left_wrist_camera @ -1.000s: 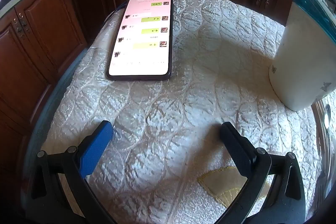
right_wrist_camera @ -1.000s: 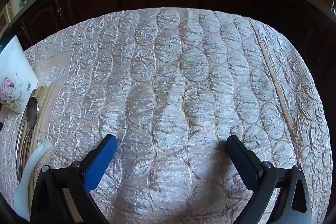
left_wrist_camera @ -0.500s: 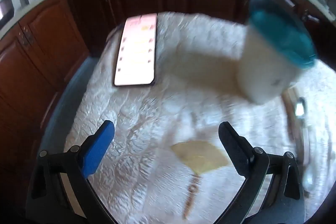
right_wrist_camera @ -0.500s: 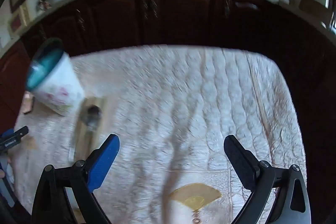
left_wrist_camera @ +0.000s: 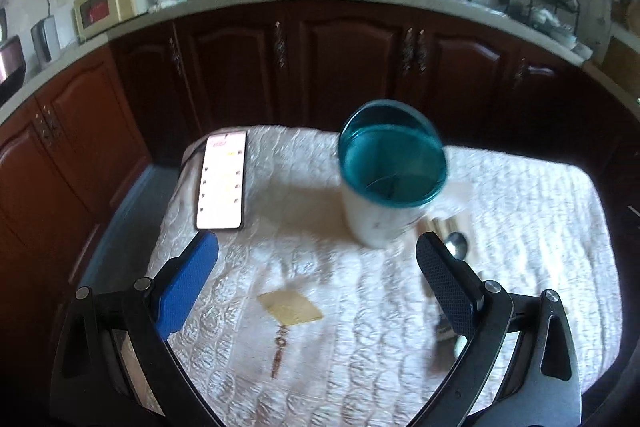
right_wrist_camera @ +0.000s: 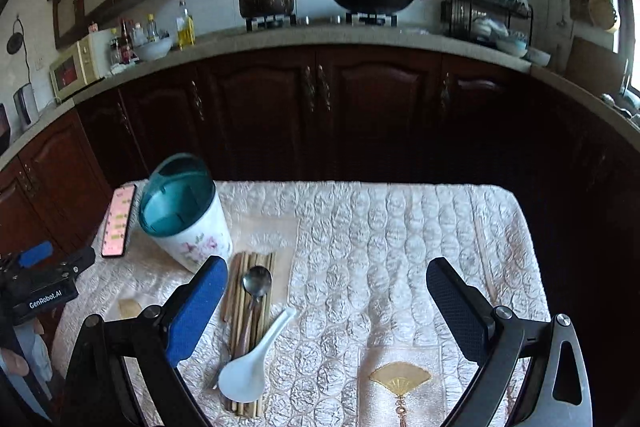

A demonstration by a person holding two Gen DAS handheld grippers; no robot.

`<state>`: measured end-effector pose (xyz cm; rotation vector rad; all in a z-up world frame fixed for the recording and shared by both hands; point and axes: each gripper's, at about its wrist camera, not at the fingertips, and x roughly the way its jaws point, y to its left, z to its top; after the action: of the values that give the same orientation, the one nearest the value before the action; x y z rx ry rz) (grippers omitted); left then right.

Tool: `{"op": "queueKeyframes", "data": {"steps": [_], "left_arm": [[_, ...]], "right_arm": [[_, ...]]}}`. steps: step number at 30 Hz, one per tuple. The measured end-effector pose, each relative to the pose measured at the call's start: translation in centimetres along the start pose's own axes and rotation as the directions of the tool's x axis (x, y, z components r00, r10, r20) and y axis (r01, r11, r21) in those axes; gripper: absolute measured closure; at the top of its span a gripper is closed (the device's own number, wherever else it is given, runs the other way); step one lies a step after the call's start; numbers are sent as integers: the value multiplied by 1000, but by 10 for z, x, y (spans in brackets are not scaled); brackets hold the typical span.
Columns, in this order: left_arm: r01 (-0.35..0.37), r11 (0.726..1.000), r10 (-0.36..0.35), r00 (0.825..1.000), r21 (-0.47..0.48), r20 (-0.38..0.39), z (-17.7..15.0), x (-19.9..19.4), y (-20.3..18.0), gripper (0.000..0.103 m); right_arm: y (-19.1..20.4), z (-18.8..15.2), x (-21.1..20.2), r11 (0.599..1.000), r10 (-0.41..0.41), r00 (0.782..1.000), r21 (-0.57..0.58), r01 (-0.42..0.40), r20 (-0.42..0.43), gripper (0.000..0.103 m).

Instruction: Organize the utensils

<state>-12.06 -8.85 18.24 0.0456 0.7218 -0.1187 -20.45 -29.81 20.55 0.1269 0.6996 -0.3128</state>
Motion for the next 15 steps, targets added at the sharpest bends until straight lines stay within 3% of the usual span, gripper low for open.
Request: {"op": "queueKeyframes", "data": {"steps": [9,15], "left_arm": [[25,999,-28,996,39,86,12,-35,-25,3],[30,998,-34,994,48,104,11,-41,-34,3]], "right_arm": [[-3,10,-25,999,-38,999,8,37,34,3],[-1,12,-33,999,-38,998,9,38,49,3]]}}
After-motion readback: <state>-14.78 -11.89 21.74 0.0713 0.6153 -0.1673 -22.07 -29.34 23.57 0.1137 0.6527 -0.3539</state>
